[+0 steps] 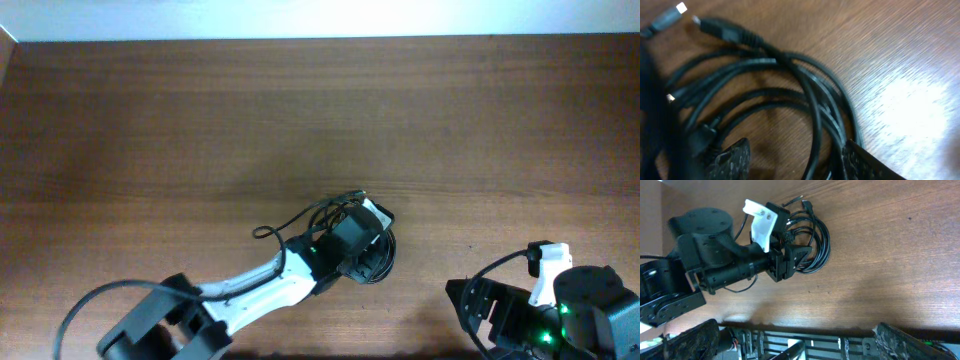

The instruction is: Untangle cables

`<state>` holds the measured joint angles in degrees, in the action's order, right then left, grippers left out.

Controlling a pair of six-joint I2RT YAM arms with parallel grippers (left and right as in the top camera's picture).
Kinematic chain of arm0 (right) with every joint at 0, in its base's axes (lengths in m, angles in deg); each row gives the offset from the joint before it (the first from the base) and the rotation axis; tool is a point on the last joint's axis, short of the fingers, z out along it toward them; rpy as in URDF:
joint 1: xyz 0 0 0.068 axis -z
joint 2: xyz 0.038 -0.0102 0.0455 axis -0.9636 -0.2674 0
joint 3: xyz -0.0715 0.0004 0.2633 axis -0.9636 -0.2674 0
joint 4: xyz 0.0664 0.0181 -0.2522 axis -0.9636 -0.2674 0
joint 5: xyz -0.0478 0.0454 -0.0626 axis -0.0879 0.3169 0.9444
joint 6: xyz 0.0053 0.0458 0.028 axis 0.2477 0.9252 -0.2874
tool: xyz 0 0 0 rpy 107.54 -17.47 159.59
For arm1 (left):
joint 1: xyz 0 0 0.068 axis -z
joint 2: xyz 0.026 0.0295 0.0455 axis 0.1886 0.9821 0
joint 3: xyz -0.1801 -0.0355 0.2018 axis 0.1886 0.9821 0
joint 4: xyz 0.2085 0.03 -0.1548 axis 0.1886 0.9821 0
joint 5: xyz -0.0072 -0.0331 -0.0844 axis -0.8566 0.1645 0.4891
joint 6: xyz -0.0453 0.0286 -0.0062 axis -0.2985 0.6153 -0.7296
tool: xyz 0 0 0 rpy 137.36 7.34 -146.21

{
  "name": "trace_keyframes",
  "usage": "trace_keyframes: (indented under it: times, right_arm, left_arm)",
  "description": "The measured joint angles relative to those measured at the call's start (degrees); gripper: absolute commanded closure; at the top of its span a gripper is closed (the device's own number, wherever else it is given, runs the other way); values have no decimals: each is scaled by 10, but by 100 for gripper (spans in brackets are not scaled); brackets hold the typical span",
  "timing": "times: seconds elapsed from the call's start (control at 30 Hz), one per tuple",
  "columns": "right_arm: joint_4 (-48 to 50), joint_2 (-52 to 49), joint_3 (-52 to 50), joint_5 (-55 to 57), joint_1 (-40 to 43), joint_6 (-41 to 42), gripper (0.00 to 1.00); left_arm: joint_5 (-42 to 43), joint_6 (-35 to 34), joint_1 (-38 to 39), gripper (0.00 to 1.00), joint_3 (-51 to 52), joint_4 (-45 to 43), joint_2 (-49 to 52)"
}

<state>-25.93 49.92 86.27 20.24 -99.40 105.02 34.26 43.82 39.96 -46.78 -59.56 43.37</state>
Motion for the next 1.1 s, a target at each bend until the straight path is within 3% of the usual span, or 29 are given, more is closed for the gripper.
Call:
trace_keyframes:
  times: [0.1, 0.27, 0.3, 0.37, 0.7, 1.1]
  right_arm:
    - [-7, 0, -1, 0, 0, 0, 1]
    - [-6, 0, -33, 0, 0, 6, 1]
    - [-5, 0, -49, 0, 0, 14, 1]
    - [-5, 0, -65, 0, 0, 21, 1]
    - [-3, 0, -94, 0, 0, 40, 1]
    - [-3, 0, -94, 0, 0, 42, 1]
  left_arm:
    - [0, 0, 0, 46, 0, 0, 29]
    - [12, 2, 0, 77, -4, -11, 51]
    - [15, 2, 1, 90, -4, -12, 53]
    - [17, 3, 1, 100, -4, -13, 54]
    - [20, 2, -3, 100, -15, 15, 37]
    - [21, 2, -15, 100, -33, 17, -257]
